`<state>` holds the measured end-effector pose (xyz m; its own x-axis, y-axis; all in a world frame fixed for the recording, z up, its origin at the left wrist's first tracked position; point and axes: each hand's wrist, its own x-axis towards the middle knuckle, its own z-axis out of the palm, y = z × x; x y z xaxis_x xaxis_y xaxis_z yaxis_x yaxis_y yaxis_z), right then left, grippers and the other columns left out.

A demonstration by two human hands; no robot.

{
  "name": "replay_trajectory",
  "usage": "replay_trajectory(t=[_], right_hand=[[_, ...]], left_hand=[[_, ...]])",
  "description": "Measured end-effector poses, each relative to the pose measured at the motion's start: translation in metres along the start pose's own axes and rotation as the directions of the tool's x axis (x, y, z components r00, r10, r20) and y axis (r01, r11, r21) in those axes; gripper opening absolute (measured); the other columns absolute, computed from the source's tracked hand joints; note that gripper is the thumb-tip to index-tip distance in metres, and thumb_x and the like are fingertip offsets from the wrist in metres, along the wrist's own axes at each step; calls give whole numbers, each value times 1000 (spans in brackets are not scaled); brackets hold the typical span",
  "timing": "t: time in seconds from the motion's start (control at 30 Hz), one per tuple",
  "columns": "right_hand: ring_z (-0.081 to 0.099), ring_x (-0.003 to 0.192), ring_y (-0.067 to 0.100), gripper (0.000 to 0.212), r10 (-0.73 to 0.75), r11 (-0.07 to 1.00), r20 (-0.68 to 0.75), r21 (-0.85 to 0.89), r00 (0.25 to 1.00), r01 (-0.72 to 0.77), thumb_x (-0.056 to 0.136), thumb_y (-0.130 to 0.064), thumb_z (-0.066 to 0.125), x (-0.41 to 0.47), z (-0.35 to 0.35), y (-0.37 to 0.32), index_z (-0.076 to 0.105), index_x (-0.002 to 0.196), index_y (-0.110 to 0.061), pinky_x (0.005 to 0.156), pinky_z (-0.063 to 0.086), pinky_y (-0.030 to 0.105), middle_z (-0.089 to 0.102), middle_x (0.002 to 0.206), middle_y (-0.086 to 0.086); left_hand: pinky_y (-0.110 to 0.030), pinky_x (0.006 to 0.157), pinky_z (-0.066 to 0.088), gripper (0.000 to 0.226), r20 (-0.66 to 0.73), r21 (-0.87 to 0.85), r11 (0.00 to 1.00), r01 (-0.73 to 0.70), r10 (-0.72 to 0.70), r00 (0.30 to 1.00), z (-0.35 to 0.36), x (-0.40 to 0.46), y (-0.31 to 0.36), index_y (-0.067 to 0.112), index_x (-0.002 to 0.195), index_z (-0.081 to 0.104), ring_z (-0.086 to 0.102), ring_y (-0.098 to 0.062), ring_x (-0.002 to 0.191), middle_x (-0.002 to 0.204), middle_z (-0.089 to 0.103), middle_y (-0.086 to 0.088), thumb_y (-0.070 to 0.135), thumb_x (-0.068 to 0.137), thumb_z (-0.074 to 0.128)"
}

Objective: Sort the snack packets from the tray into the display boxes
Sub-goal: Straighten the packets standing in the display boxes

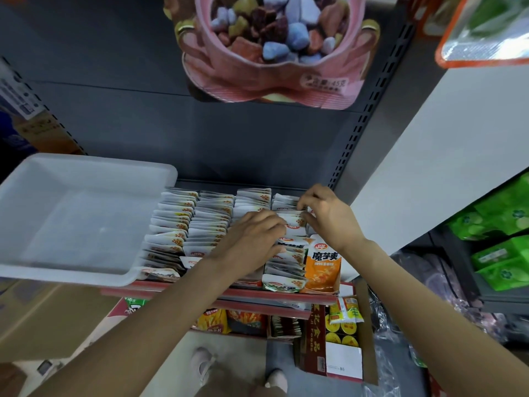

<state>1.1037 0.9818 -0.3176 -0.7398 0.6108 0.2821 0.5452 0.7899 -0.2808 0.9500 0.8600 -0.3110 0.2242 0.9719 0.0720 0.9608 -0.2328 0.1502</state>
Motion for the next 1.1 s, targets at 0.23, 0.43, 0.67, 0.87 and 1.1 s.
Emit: replay_trajectory(t=[0.23, 0.43, 0.67, 0.87, 1.1], right_hand=[[61, 78, 29, 13, -24, 1000, -91, -13, 996, 22, 77, 2, 70, -5, 3, -2, 65, 85, -7, 50, 52, 33, 60, 93, 11], [64, 84, 32, 18, -53, 988, -117, -151, 992, 35, 66, -6, 82, -9, 7, -2, 72, 82, -6, 63, 57, 38, 64, 100, 13], [61, 86, 30, 22, 49, 992, -68, -110, 997, -56, 61, -9, 85, -3, 12, -2, 66, 73, -7, 66, 52, 36, 61, 101, 10], [60, 89, 28, 19, 23, 1000, -48, 2, 999, -23, 66, -4, 80, -2, 12, -2, 62, 66, -9, 65, 51, 32, 59, 102, 10], [57, 86, 27, 23, -25, 1000, -40, -7, 999, 24, 64, -6, 82, 0, 15, -1, 60, 70, -8, 64, 52, 34, 58, 101, 9]], left_hand=[[-27, 96, 35, 34, 41, -49, 998, 48, -46, 998, 0, 3, 0, 17, 122, 52, 48, -14, 114, 122, 57, 2, 37, 95, 49], [-28, 98, 35, 37, 53, -75, 995, 63, -59, 997, 0, 2, 1, 17, 125, 50, 47, -14, 116, 124, 57, 2, 37, 95, 48], [-28, 97, 36, 36, 51, -70, 995, 71, -68, 996, -1, 2, 2, 16, 124, 50, 48, -14, 115, 122, 57, 1, 38, 96, 47], [-29, 96, 35, 36, 57, -79, 993, 83, -79, 995, -1, 2, 3, 15, 122, 52, 49, -15, 113, 120, 58, 0, 38, 95, 48], [-29, 97, 35, 36, 68, -84, 992, 89, -84, 994, -3, 3, 5, 15, 123, 52, 49, -15, 114, 120, 58, 0, 37, 95, 48]])
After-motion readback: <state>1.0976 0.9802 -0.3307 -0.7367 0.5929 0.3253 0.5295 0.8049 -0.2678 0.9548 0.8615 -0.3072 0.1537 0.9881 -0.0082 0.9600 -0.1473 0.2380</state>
